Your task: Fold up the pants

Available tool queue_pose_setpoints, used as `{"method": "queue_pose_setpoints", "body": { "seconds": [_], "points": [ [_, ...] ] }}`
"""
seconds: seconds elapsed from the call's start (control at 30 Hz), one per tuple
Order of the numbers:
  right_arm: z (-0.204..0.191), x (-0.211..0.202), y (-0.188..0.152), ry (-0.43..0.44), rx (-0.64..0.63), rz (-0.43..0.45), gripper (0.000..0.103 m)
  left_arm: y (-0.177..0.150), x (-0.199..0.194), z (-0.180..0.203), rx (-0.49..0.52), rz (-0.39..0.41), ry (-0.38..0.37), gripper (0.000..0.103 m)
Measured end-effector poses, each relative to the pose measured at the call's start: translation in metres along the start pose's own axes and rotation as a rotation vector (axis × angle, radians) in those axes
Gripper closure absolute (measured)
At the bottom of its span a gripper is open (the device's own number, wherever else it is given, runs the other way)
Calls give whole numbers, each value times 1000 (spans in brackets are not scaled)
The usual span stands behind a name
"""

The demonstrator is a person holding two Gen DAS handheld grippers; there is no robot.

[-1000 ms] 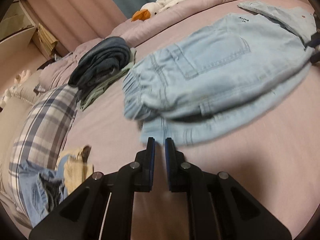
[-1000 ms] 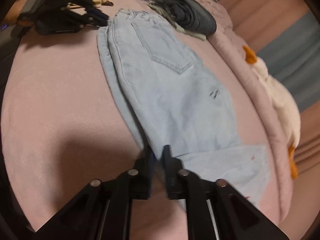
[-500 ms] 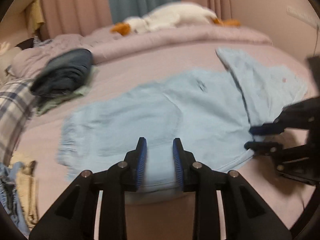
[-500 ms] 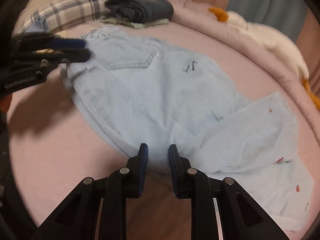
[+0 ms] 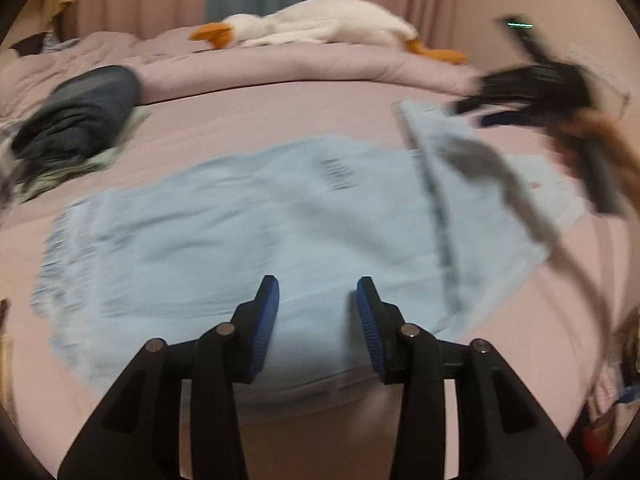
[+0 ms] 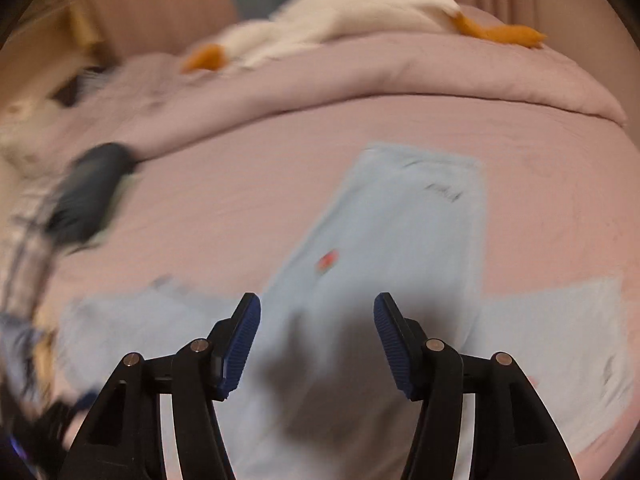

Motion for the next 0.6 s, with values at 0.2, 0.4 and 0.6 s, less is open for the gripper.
{"method": "queue_pose_setpoints", "body": {
  "seconds": [0.2,0.4,0.6],
  "points": [
    [-16,69,49,-124,45,-83,44,57,68,39,-13,-41,-114,61],
    [-32,105,44,-222,-53,-102,69,104,111,38,-37,-39,-154,56],
    [-19,39,50,-71,-4,4,101,135,144,48,9,-54,-105,55]
  ]
}}
Point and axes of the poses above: each gripper's, at about its wrist camera, not at the fingertips, and x roughly the way its jaws point, z to its right, y to its top, the point moved 1 cm from there along x, roughly the way its jaws point, and after that the axes turned 8 degrees about x, right-handed, at the moved point
